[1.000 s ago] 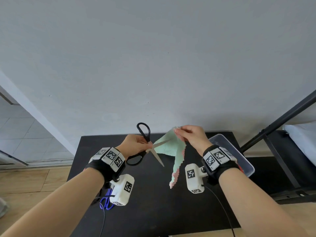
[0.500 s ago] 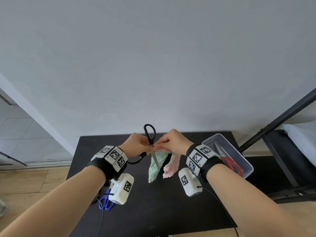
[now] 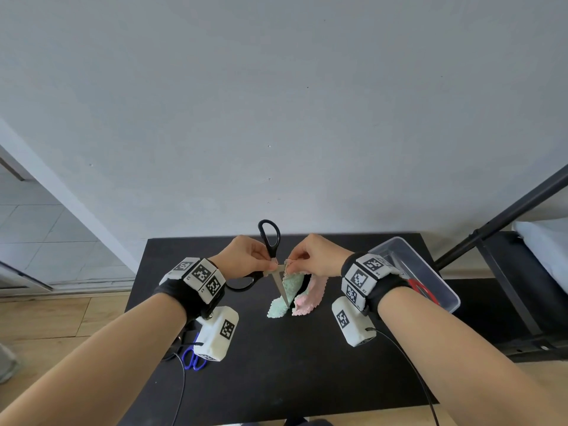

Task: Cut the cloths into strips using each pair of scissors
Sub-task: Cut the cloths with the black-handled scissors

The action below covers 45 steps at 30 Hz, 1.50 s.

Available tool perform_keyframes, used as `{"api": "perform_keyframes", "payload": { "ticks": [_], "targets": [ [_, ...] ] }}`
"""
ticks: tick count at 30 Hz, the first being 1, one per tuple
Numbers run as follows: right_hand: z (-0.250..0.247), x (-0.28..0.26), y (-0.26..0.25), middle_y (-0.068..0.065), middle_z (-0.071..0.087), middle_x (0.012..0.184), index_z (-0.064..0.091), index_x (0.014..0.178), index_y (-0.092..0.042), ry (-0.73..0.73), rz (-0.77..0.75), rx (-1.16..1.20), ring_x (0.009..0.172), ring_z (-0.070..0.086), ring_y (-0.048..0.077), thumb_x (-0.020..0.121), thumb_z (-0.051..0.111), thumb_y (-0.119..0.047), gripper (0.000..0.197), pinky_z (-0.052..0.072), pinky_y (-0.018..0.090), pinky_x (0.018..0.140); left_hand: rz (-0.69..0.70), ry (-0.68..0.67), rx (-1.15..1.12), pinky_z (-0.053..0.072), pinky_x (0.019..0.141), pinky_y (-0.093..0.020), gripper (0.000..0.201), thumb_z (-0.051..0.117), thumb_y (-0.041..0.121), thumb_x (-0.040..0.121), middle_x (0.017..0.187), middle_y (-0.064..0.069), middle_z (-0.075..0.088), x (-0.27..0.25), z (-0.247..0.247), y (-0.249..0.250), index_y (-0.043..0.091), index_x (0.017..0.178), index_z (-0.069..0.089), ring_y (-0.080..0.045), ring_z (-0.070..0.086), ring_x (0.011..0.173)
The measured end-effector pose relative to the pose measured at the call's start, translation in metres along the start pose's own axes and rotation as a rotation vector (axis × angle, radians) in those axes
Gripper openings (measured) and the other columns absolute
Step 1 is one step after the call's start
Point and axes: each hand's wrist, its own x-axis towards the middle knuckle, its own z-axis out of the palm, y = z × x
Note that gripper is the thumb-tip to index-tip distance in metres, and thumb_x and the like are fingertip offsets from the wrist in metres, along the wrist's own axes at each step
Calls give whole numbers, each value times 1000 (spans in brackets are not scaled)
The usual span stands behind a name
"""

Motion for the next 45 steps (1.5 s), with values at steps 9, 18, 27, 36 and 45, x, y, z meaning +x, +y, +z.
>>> {"api": "perform_keyframes", "payload": {
  "ticks": [9, 18, 27, 36, 45],
  "targets": [
    [-8, -5, 14, -17, 64, 81, 73, 104, -11, 16, 10, 19, 74, 57, -2, 87, 68, -21, 21, 41, 9, 66, -11, -6, -10, 52, 71, -16, 2, 72, 7, 82, 72, -4, 72, 2, -2, -2, 9, 82, 72, -9, 65, 66],
    [-19, -9, 32, -18, 64, 73, 75, 98, -10, 51, 58, 36, 64, 56, -3, 85, 69, -21, 17, 39, 6, 60, -31, 21, -11, 53, 75, -19, 8, 72, 9, 82, 85, -15, 73, 2, -3, -2, 4, 88, 72, -16, 66, 74],
    [-32, -6, 23, 5, 75, 96, 76, 95, -7, 241, -24, 271, 81, 67, -2, 78, 77, -20, 21, 48, 7, 75, -2, 23, 47, 51, 66, -14, 6, 74, 3, 78, 69, -2, 71, 1, -6, 0, 9, 77, 74, -6, 63, 61],
    [-1, 10, -6, -15, 65, 60, 77, 89, -12, 68, 25, 164, 52, 53, -6, 75, 79, -23, 18, 38, 7, 54, 25, 56, 95, 48, 63, -14, 7, 76, 13, 79, 66, -3, 69, 7, -3, 12, 9, 75, 72, -4, 60, 58],
    [-1, 5, -5, -3, 65, 71, 76, 91, -12, -33, 46, 45, 58, 51, 3, 79, 76, -28, 20, 40, 12, 54, 49, -3, 103, 50, 68, -13, 7, 75, 10, 80, 66, 0, 70, 2, -3, 8, 5, 82, 73, -3, 63, 60]
  ]
}}
